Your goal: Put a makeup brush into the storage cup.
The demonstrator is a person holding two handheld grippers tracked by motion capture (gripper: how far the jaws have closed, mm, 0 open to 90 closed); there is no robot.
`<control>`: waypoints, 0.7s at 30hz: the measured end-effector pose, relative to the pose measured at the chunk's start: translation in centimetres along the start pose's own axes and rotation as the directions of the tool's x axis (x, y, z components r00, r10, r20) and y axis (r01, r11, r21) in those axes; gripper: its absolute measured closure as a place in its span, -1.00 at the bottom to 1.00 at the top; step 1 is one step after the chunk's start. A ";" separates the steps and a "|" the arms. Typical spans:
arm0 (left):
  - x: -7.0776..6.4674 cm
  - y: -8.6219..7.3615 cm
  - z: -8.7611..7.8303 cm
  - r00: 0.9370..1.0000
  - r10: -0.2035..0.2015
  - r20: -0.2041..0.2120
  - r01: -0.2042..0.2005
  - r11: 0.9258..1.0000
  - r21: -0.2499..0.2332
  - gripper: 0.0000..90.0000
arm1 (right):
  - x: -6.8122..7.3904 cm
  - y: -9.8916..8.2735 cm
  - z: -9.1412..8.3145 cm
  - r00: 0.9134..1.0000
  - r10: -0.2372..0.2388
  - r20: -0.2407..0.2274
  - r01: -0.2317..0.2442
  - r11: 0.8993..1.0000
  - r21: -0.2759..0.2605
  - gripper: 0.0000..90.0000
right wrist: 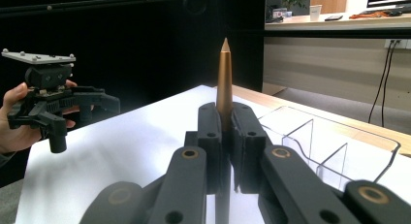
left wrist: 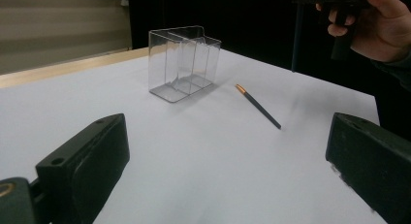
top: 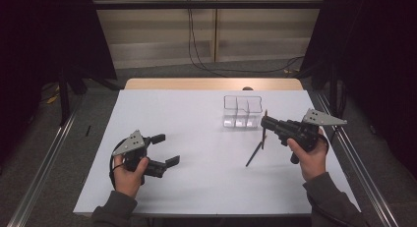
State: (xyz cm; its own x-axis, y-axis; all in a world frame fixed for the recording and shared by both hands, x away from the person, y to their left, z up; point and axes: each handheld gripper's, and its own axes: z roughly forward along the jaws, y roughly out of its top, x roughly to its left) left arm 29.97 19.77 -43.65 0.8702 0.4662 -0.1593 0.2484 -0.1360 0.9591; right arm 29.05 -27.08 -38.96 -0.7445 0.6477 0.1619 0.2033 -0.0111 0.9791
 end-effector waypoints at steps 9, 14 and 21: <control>0.0 0.2 -0.3 1.000 0.006 0.000 -0.006 1.000 -0.011 -0.96 | -0.6 0.2 0.2 1.000 0.007 0.013 -0.007 1.000 -0.007 0.87; 0.1 0.2 -0.3 1.000 0.008 0.007 -0.008 1.000 -0.006 -0.96 | -0.9 0.4 0.4 1.000 0.008 0.019 -0.008 1.000 -0.013 0.87; 0.2 0.2 -0.4 1.000 0.017 -0.001 -0.017 1.000 -0.003 -0.96 | -1.3 0.9 0.5 1.000 0.008 0.030 -0.007 1.000 -0.019 0.87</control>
State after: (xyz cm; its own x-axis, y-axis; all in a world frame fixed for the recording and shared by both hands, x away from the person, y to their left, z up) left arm 29.99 20.17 -43.37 0.8739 0.4647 -0.1426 0.2323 -0.1416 0.9623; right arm 30.55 -27.57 -38.32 -0.7237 0.6699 0.1657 0.1964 -0.0303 0.9801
